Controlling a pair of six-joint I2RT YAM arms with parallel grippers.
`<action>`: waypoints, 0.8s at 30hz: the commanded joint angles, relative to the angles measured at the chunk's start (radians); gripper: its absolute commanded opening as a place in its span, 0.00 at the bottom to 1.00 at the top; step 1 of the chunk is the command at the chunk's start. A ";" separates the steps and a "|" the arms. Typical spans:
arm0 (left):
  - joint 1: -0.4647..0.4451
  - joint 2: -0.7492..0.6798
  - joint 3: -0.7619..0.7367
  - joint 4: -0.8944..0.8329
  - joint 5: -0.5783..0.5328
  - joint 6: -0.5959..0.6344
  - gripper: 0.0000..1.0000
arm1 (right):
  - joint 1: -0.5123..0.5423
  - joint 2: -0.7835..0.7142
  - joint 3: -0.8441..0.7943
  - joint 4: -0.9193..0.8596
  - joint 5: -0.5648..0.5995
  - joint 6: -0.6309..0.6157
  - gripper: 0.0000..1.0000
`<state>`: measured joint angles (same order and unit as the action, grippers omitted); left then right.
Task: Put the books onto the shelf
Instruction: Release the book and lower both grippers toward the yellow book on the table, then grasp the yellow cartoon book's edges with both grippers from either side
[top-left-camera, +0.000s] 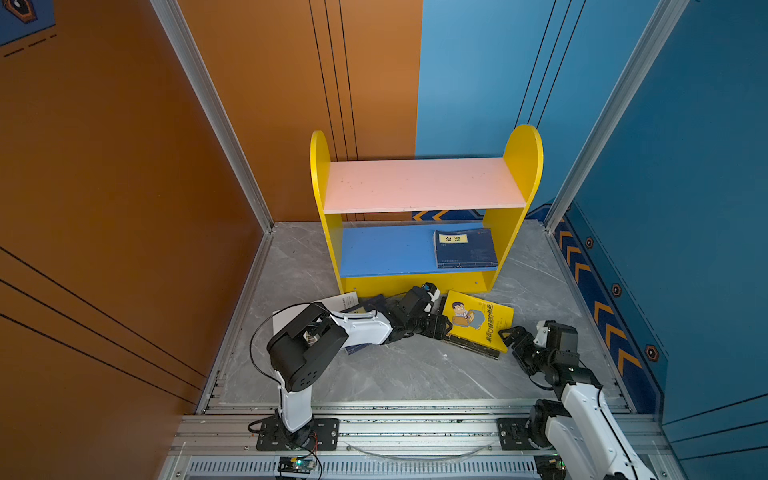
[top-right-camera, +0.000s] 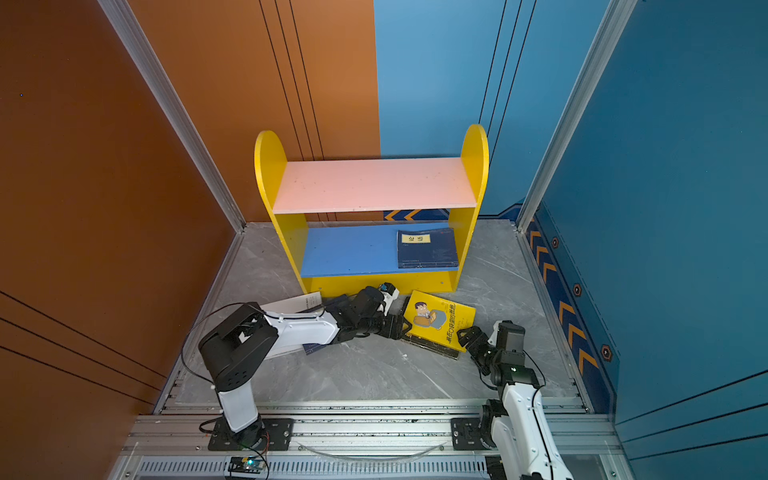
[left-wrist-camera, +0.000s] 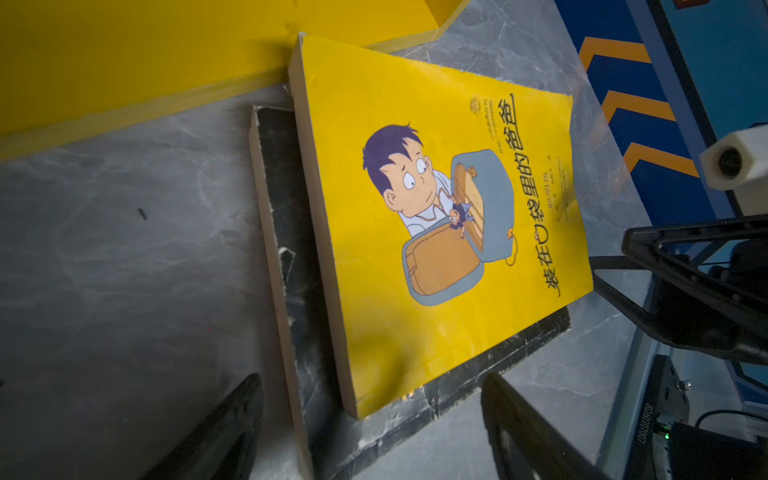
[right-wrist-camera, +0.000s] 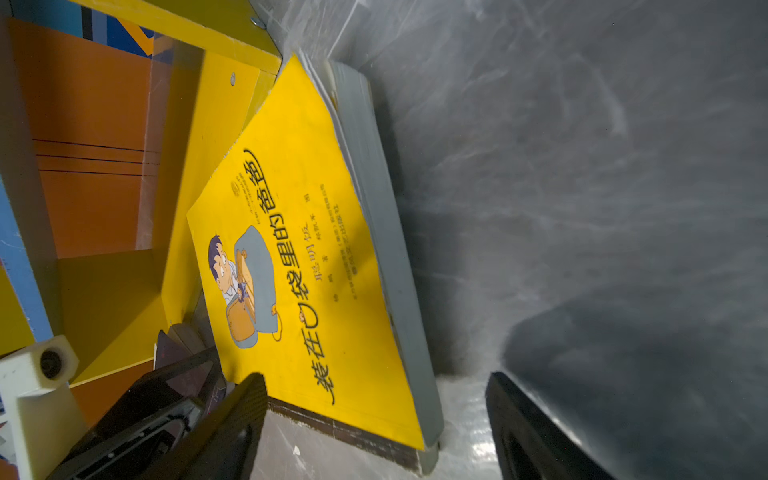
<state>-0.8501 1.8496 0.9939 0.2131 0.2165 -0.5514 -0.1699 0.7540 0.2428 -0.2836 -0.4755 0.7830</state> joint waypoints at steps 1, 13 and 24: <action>0.006 0.022 0.029 -0.005 0.031 -0.012 0.83 | -0.010 0.066 0.026 0.059 -0.068 -0.023 0.83; 0.008 0.076 0.103 -0.006 0.117 -0.016 0.80 | 0.014 0.238 0.067 0.117 -0.097 -0.038 0.68; 0.000 0.112 0.138 -0.007 0.160 -0.028 0.77 | 0.036 0.134 0.085 0.187 -0.147 0.047 0.60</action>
<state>-0.8387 1.9381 1.1065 0.2131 0.3073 -0.5705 -0.1509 0.9215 0.2947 -0.1463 -0.5652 0.7929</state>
